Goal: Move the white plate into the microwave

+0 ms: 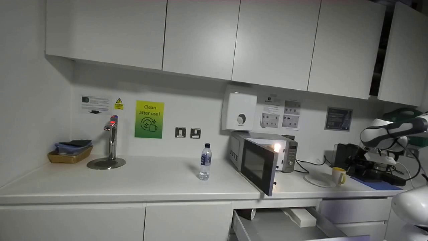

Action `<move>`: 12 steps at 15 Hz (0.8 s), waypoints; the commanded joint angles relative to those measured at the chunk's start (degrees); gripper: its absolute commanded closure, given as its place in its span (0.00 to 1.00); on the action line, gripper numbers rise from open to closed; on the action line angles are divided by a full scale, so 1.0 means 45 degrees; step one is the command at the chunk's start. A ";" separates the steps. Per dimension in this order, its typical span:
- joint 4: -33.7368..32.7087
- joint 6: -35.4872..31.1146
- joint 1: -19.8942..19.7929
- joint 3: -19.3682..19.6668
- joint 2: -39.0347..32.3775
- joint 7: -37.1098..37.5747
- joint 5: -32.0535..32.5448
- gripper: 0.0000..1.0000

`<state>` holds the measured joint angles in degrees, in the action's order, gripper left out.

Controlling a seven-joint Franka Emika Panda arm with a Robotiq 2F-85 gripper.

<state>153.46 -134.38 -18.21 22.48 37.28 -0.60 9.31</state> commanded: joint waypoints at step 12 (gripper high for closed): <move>-0.1347 -0.0514 -0.0622 -0.0436 -0.2237 0.0425 -0.1080 0.00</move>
<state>148.64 -135.03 -18.58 21.58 29.30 0.48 4.89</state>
